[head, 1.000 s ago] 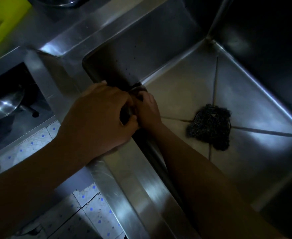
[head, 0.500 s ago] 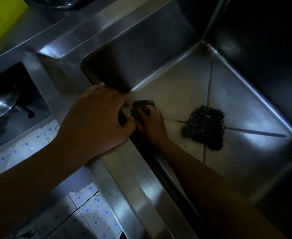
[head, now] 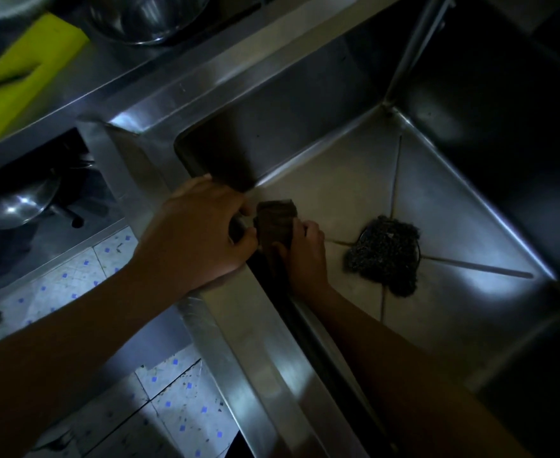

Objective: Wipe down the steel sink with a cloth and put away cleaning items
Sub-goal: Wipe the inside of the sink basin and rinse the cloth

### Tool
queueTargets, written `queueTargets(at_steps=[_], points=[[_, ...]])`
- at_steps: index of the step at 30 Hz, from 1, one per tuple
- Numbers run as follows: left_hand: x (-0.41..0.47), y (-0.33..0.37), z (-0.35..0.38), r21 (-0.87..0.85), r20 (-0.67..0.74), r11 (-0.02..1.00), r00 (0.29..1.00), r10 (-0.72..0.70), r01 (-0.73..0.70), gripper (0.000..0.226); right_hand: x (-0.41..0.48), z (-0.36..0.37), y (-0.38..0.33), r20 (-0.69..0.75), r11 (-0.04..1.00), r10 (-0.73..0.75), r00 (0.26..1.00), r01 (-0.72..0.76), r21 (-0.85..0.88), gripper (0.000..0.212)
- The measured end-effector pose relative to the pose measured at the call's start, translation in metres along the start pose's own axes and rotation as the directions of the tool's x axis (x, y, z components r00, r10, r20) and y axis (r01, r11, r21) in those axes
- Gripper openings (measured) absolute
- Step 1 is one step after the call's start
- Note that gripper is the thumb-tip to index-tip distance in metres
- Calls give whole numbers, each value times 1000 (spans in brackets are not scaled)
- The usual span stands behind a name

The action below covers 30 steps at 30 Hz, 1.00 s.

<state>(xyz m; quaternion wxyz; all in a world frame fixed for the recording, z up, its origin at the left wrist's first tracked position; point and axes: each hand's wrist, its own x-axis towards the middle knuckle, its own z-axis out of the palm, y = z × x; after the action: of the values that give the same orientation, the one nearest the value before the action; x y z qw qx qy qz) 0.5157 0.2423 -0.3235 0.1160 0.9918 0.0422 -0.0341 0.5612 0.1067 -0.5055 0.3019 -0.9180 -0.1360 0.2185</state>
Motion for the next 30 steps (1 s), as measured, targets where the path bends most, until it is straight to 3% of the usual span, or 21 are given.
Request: queueTargets(at_steps=[5, 8, 14, 21, 26, 30], points=[[0, 1, -1, 14, 21, 1000, 1000, -21, 21, 40, 1, -4, -7, 6, 984, 161, 987, -161, 75, 38], [-1, 3, -4, 3, 15, 1000, 1000, -15, 15, 41, 11, -7, -10, 50, 943, 288, 956, -292, 161, 41], [-3, 3, -6, -16, -6, 1000, 1000, -19, 19, 30, 16, -6, -22, 103, 907, 254, 962, -274, 319, 26], [-4, -2, -3, -44, -36, 999, 999, 23, -25, 21, 12, -18, -22, 162, 881, 256, 953, -299, 366, 41], [-3, -4, -1, -120, -48, 991, 998, 47, -52, 36, 0, -41, -22, 76, 888, 281, 957, -289, 358, 39], [-4, -3, -5, -246, -40, 967, 998, 52, -60, 34, -18, -66, -28, 16, 866, 335, 942, -315, 389, 39]])
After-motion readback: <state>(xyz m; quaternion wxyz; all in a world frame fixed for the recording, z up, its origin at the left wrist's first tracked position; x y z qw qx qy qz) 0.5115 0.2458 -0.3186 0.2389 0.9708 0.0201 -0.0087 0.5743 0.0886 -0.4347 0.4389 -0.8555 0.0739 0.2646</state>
